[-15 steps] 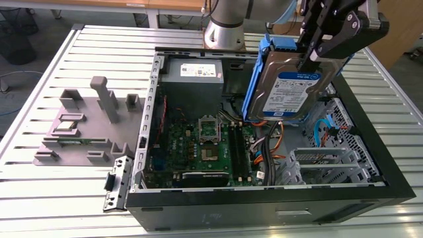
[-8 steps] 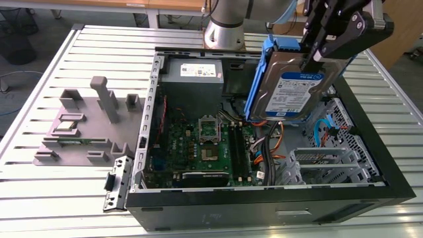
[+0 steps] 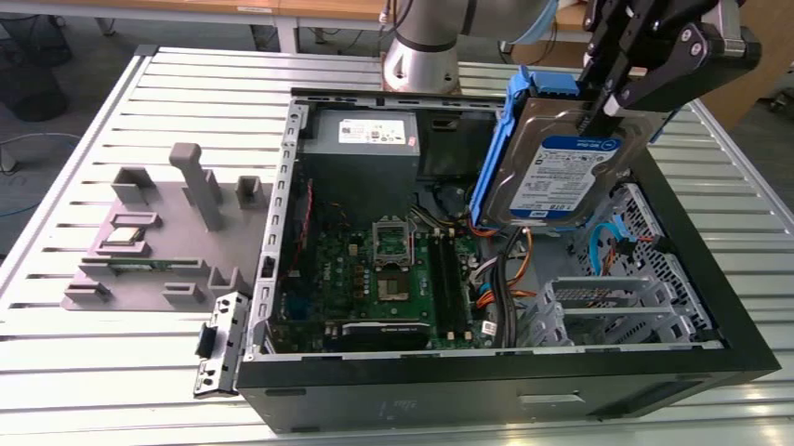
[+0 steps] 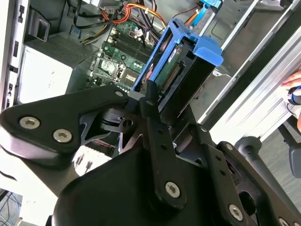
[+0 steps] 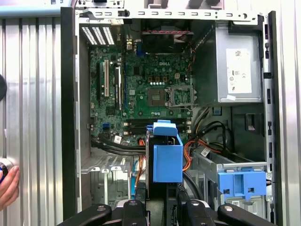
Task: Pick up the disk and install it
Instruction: 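Insert the disk into the insertion slot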
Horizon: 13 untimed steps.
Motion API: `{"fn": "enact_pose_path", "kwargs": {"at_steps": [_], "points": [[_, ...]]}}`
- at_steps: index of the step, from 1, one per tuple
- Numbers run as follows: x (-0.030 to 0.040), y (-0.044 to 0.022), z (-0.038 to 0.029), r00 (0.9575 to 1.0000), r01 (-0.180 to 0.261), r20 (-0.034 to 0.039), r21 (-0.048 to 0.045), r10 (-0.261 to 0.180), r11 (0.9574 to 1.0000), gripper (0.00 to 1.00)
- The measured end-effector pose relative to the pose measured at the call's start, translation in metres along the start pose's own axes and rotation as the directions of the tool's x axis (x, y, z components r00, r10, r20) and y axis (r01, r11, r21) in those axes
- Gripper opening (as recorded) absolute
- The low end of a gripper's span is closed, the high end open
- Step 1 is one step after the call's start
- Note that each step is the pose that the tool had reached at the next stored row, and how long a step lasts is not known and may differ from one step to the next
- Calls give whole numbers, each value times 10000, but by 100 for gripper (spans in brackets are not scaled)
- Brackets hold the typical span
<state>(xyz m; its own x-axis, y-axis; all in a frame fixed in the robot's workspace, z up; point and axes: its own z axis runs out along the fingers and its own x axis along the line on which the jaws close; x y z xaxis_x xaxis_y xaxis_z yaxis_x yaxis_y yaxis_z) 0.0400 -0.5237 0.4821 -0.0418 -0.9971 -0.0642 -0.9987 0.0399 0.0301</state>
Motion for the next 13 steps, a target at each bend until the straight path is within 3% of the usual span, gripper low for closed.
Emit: {"fn": "enact_pose_path", "kwargs": {"at_steps": [6, 13], "points": [[54, -14, -1, 10000, 0, 0, 0, 0, 10000, 35], [196, -27, -6, 10000, 0, 0, 0, 0, 10000, 35]]}}
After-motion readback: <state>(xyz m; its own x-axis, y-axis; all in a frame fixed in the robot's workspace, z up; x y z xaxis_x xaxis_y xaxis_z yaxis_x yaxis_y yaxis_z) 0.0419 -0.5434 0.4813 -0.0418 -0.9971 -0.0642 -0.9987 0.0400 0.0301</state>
